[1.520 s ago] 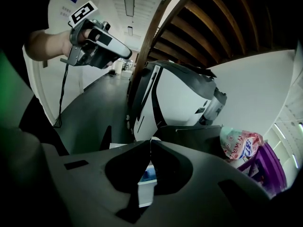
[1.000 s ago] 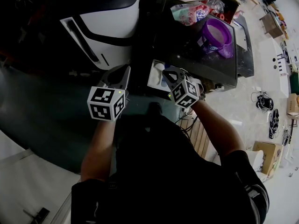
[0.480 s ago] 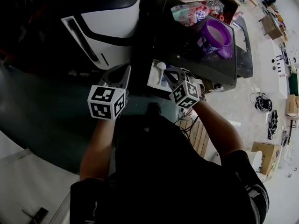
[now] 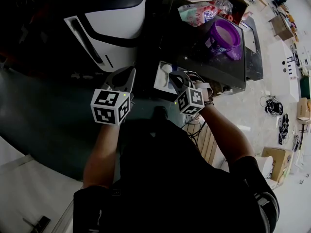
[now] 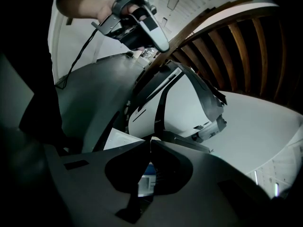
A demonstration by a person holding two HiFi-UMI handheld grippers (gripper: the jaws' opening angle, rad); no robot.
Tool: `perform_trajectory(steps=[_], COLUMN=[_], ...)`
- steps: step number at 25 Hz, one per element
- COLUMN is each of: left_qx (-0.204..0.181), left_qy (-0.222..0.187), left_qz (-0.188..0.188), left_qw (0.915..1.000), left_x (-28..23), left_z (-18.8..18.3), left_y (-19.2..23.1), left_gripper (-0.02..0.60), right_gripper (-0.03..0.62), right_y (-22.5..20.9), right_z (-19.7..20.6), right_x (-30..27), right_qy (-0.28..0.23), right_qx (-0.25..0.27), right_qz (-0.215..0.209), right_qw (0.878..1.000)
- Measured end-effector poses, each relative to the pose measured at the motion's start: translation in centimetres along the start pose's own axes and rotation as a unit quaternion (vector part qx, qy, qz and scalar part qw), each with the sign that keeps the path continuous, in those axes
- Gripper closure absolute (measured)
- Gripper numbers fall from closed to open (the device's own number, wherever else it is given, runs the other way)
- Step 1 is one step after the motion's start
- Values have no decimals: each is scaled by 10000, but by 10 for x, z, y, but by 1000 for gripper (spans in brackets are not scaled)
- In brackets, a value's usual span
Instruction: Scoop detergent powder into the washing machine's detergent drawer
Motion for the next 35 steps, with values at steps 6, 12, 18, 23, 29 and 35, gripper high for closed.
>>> perform_trajectory(steps=[6,12,18,23,29,35], left_qx=[40,61,83,109,131,154], left_qy=[24,29,17,27,15,43], left_qz=[6,20,32,53,36,-9], left_qw=[10000,10000,10000,9999,9999,9999], left_x=[2,3,3,1,3,6], left_z=[4,7,8,11,10,12], left_y=[-1,-1,1,1,3,7], left_gripper=[574,574,574,574,574,574], right_gripper=[576,576,576,576,576,576], right_y=[8,15,14,19,14,21], right_z=[5,10,12,18,14,10], right_x=[-3,-14,-20,-24,-25,-30], right_qy=[123,284,342,491,461,464], right_qx=[220,-96,-212,-142,-99,-75], right_qz=[13,-10,2,-180,-89,-380], right_qw=[9997,9996,9992,9985,9988,9982])
Point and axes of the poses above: the fingertips, and each gripper's own axes: x backward along the fingers, y to its left, z out of its underside, the point moved 4 cm from there along x, backward along the fingers, and after that the axes turned 11 degrees about -x, right-handed, at the moved point
